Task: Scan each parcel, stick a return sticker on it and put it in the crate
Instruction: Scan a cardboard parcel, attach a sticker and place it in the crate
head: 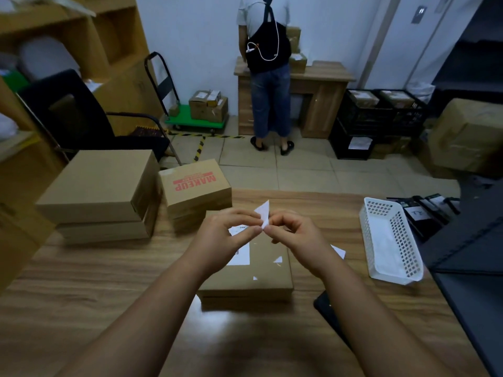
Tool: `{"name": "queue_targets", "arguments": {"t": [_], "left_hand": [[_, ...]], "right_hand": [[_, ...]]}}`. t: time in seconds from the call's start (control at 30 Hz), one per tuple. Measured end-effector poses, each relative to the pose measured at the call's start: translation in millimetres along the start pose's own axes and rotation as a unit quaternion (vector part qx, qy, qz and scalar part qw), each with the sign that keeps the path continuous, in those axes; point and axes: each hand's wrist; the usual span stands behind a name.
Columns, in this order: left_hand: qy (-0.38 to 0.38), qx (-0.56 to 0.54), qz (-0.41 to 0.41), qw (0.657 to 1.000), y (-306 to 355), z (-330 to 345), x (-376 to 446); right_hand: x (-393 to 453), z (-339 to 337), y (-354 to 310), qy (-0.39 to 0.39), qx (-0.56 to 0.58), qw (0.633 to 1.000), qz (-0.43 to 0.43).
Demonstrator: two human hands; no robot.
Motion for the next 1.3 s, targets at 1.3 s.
{"name": "queue_targets", "arguments": {"t": [1.3], "left_hand": [[-0.105,-0.084,0.03,0.991,20.5,32.9,83.0]], "right_hand": [[-1.4,-42.2,-8.2,0.169,0.079,0.982,-0.012]]}}
Point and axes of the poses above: each hand's wrist, its own x-axis towards the middle knuckle, its own z-axis out of the palm, y = z × x, and after that the axes turned 11 degrees about -y, right-handed
